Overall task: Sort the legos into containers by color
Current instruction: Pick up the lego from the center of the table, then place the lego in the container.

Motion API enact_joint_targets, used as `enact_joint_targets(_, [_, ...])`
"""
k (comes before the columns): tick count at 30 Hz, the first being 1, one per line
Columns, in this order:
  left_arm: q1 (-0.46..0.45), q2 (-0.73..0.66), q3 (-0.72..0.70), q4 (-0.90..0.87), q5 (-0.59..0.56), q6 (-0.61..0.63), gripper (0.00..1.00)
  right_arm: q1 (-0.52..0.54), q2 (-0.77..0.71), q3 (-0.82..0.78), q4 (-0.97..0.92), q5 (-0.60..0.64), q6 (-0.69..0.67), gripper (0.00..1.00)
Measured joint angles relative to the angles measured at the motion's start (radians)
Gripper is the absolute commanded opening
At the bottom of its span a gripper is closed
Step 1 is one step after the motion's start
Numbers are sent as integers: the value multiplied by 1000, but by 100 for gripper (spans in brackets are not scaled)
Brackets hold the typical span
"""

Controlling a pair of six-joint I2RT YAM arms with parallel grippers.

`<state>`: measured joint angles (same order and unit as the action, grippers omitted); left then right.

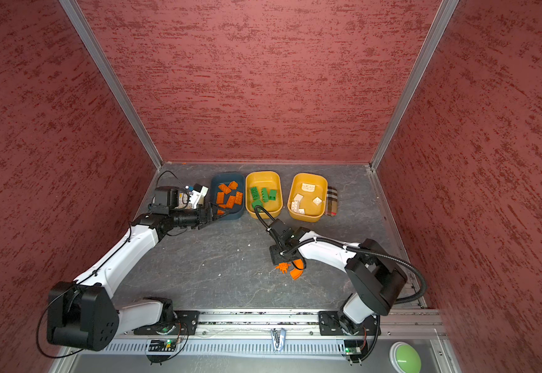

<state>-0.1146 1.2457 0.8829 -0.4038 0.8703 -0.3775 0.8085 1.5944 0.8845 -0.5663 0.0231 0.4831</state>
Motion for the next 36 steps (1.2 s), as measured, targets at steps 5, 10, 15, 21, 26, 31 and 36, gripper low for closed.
enact_joint_targets(5, [1,0,0,-3,-1,0,99,20,42,12,1,37,3,39])
enact_joint_targets(10, [9,0,1,-18,-1,4,99,28,44,33,-23,61,6,20])
enact_joint_targets(15, [31,-4,6,-42,-2,14,99,28,40,130,-40,57,-5,18])
enact_joint_targets(21, [66,-34,7,-76,-5,31,99,28,63,318,0,-11,-38,18])
enact_joint_targets(26, [84,-56,7,-106,-9,43,99,26,211,554,77,-58,-75,18])
enact_joint_targets(31, [99,-83,7,-133,-13,57,99,13,404,787,121,-97,-103,18])
enact_joint_targets(36, [111,-107,7,-152,-14,62,99,-15,598,1015,134,-128,-110,19])
